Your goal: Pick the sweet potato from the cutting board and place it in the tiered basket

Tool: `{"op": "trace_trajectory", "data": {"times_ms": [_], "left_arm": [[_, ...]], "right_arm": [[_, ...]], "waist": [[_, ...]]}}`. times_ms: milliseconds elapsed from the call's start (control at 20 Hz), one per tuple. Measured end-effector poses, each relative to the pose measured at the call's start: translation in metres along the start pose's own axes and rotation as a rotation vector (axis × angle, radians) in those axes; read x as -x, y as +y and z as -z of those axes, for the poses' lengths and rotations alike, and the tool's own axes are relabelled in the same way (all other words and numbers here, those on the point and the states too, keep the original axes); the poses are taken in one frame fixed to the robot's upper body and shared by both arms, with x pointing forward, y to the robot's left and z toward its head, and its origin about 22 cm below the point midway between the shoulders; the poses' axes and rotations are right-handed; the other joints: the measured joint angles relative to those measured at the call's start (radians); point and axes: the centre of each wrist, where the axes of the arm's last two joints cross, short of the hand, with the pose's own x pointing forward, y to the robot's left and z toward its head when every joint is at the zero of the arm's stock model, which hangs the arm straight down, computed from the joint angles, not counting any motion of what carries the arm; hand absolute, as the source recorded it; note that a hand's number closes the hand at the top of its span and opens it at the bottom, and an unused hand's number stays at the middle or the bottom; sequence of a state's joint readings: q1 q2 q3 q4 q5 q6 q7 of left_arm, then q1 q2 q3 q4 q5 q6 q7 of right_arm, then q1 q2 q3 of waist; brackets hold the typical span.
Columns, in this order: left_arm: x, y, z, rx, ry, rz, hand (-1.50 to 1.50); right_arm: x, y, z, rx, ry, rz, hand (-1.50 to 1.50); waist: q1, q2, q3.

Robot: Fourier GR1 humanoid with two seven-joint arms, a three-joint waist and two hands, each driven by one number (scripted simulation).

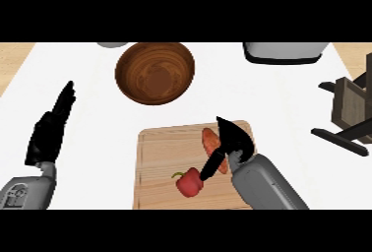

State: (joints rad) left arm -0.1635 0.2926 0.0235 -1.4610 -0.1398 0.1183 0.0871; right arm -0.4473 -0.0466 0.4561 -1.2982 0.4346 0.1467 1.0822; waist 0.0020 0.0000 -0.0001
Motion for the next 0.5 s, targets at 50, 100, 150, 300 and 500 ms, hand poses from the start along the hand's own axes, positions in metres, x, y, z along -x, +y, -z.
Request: {"op": "trace_trajectory", "data": {"times_ms": [50, 100, 150, 300, 500], "left_arm": [[0.003, -0.003, -0.001, 0.001, -0.003, 0.001, 0.0], [0.003, 0.001, -0.003, 0.002, -0.004, 0.002, 0.0], [0.007, -0.001, -0.003, 0.003, -0.002, 0.003, 0.0], [0.007, 0.0, -0.003, 0.006, -0.006, 0.001, 0.0], [0.005, 0.007, -0.003, 0.009, -0.004, -0.007, 0.0]], "right_arm": [[0.002, 0.002, 0.005, -0.005, 0.012, -0.003, -1.5], [0.003, 0.004, 0.011, -0.011, 0.022, -0.004, -1.5], [0.0, 0.002, 0.014, -0.018, 0.026, -0.002, -1.5], [0.001, 0.006, 0.019, -0.04, 0.032, 0.0, 1.5], [0.002, 0.009, 0.025, -0.068, 0.006, -0.079, 1.5]], "waist": [[0.001, 0.0, 0.0], [0.002, 0.0, 0.0], [0.002, 0.0, 0.0], [0.002, -0.002, -0.001], [0.001, -0.011, -0.009]]}}
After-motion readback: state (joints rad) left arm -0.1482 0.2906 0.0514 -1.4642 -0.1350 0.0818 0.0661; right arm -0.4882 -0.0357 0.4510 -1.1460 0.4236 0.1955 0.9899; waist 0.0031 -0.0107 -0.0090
